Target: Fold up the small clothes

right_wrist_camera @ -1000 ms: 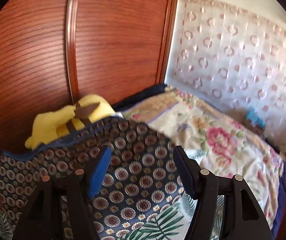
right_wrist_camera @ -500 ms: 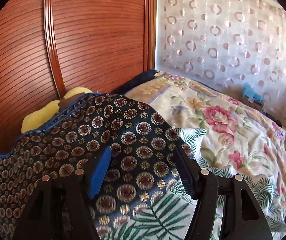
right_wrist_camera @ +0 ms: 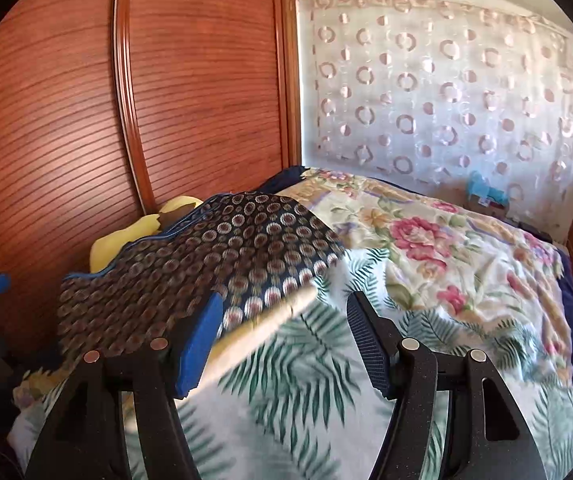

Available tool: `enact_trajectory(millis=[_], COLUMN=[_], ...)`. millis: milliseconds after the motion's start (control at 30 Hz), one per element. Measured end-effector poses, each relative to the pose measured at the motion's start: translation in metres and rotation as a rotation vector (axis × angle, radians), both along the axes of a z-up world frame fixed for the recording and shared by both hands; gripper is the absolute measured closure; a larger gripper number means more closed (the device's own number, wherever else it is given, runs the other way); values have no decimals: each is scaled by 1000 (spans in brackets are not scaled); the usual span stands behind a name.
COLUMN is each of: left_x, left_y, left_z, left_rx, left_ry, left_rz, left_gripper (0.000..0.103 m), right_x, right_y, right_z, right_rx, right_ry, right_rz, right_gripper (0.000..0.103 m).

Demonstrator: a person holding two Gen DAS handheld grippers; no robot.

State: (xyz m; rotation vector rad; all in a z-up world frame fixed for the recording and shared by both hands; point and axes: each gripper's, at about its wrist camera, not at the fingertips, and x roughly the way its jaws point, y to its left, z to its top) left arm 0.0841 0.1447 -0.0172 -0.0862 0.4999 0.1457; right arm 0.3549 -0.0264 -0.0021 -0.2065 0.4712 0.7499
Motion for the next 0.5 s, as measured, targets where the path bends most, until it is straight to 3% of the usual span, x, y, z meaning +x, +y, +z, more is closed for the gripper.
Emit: enact_trajectory(millis=[233, 500], left_x=[-7, -13], left_y=[-40, -81], left_z=[-3, -12], left_rx=[22, -14], left_ry=[32, 54], left_rz=[-60, -97], left_gripper=[10, 10], right_x=[-78, -154], right_y=[-58, -104], right_z=[4, 2], right_rx=[27, 43], right_ry=[-27, -24], right_rz=[-50, -117], right_gripper=[30, 25])
